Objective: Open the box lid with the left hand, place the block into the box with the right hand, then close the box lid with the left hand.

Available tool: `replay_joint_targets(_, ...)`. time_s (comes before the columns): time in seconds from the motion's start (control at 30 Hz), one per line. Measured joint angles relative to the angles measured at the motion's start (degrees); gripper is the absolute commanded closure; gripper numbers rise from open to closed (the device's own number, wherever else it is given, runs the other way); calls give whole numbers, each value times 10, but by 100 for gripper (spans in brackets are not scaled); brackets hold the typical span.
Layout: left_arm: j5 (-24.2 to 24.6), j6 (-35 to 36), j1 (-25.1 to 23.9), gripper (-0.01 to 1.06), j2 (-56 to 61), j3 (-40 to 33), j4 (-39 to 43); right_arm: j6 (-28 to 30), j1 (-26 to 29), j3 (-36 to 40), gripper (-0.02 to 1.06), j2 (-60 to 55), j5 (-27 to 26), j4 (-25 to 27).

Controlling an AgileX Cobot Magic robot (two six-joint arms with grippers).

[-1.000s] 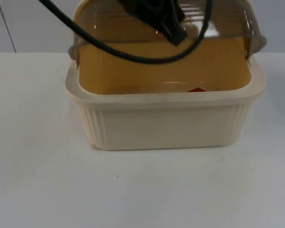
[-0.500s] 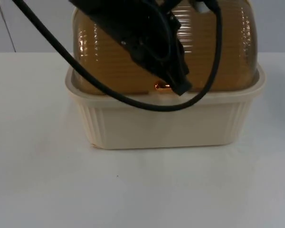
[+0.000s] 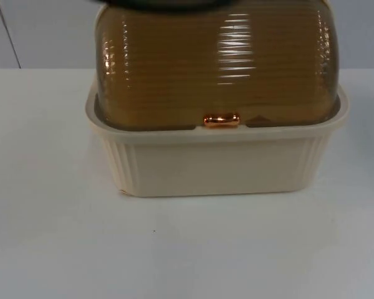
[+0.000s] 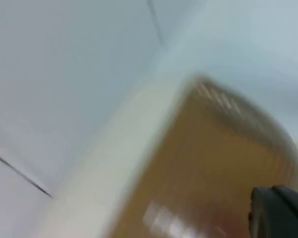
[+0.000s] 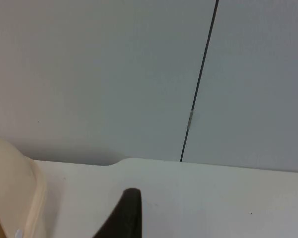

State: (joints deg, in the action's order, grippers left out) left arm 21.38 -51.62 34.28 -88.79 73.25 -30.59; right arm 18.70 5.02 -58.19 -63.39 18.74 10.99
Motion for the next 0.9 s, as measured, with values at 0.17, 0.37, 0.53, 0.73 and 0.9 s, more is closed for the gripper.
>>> replay_joint_targets(0.17,-44,1,-20,105,59,0,0,0,0,0,11,0,0,0)
replay_joint_targets(0.37,-53,1,-85,105,109,0,4,2,0,0,11,0,0,0)
replay_joint_targets(0.53,-53,44,-168,105,130,0,4,2,0,0,11,0,0,0)
replay_joint_targets(0.73,-26,167,-310,105,135,0,4,2,0,0,11,0,0,0)
replay_joint_targets(0.9,-4,187,-378,105,135,-2,4,2,0,0,11,0,0,0)
